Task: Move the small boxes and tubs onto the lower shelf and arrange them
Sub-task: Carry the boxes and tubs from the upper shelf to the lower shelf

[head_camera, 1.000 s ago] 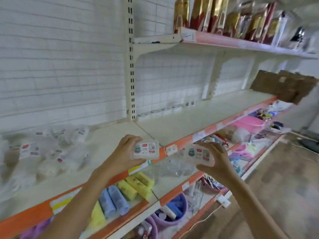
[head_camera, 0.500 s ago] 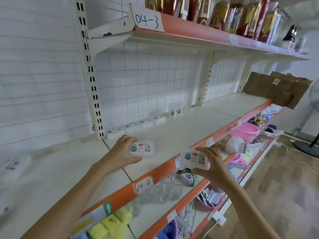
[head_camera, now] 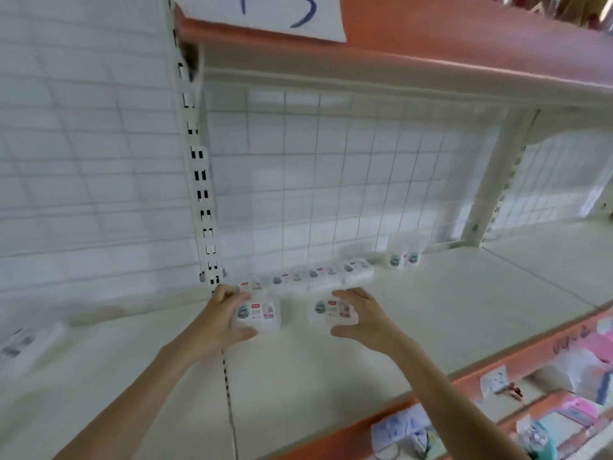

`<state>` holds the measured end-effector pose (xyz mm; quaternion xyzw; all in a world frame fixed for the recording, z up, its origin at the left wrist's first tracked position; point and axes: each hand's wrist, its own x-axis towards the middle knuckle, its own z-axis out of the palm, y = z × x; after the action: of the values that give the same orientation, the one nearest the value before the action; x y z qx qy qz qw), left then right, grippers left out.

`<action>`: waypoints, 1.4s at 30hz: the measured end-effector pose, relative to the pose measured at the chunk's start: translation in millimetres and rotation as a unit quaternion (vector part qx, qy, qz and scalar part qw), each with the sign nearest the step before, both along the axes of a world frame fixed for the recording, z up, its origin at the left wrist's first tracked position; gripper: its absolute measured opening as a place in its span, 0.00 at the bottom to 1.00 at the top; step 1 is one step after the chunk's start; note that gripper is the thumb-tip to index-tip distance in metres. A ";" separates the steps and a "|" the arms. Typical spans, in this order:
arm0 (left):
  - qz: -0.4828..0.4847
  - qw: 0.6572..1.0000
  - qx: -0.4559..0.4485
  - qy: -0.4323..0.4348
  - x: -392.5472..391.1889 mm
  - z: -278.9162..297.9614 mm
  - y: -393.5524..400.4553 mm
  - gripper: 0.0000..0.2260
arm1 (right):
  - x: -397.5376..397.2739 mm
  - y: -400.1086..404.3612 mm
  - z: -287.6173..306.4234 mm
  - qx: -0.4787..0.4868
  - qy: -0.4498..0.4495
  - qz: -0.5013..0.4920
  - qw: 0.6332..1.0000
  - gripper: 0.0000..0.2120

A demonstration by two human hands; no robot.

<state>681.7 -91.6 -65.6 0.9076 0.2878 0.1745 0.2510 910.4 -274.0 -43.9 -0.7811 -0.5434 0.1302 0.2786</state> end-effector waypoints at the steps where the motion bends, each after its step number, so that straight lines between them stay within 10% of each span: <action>1: 0.014 1.000 -0.008 0.001 -3.8 -1.7 0.4 0.33 | 2.0 14.4 -2.7 -0.013 0.006 0.024 1.000 0.34; 7: 0.101 0.992 -0.068 -0.034 -13.0 -3.9 -8.5 0.49 | 4.7 66.0 -18.1 -0.014 0.028 0.135 0.990 0.33; 14: 0.218 0.971 -0.047 -0.087 -1.3 -13.0 -23.5 0.31 | 19.3 78.4 -35.4 0.073 0.047 0.183 0.979 0.26; 33: 0.246 0.959 -0.100 -0.096 5.8 4.0 -49.7 0.38 | 13.6 55.7 -17.0 0.027 0.011 0.155 0.987 0.35; 42: 0.214 0.961 0.172 -0.010 -57.2 33.2 -122.2 0.14 | 1.5 -45.8 1.7 0.167 -0.164 0.107 0.966 0.18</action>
<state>624.5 -213.8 -32.4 0.8523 0.4386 0.2807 0.0504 911.9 -319.8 -42.2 -0.6713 -0.6762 -0.0634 0.2967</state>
